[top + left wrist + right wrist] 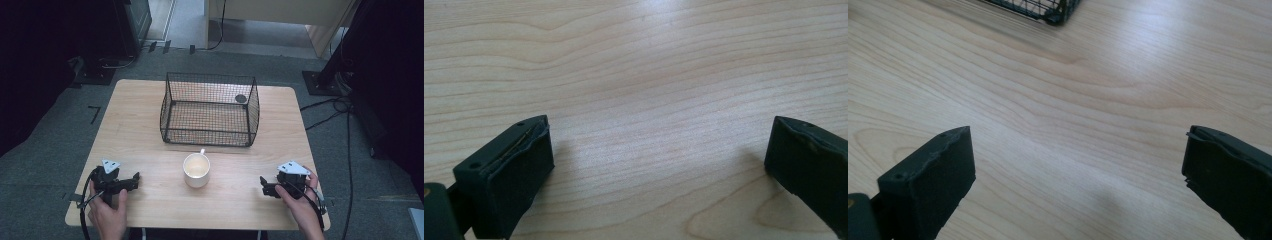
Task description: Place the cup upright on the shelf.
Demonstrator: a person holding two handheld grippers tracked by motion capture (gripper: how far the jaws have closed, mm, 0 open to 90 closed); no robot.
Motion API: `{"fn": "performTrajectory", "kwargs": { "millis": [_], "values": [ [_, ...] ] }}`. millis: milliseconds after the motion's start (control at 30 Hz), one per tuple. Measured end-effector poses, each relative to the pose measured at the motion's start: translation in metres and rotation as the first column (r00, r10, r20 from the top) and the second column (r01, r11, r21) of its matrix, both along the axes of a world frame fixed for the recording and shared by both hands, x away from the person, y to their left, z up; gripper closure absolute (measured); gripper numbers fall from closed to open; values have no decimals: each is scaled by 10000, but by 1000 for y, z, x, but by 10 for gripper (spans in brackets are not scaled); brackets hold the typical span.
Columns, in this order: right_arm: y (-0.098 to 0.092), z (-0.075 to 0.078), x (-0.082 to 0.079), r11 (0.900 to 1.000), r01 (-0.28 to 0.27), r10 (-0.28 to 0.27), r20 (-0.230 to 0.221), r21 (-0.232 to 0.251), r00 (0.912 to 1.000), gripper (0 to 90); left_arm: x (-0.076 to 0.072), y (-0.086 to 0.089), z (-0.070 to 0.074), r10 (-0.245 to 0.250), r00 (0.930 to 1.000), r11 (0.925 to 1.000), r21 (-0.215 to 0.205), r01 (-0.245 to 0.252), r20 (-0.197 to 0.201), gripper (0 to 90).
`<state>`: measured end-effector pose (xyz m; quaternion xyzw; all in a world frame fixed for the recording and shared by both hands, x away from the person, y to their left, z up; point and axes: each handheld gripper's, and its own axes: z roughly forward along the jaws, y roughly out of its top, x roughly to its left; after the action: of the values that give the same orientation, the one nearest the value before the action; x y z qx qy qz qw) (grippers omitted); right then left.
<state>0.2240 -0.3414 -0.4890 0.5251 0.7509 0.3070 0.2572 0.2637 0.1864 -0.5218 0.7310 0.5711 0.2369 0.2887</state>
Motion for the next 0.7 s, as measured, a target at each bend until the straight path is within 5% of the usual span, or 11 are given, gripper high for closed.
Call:
{"fn": "performTrajectory", "kwargs": {
  "millis": [700],
  "values": [
    [51,14,9,9951,-980,977,226,129,9950,1,0,0,0,23,10000,10000,-25,-23,23,0]
  ]
}}
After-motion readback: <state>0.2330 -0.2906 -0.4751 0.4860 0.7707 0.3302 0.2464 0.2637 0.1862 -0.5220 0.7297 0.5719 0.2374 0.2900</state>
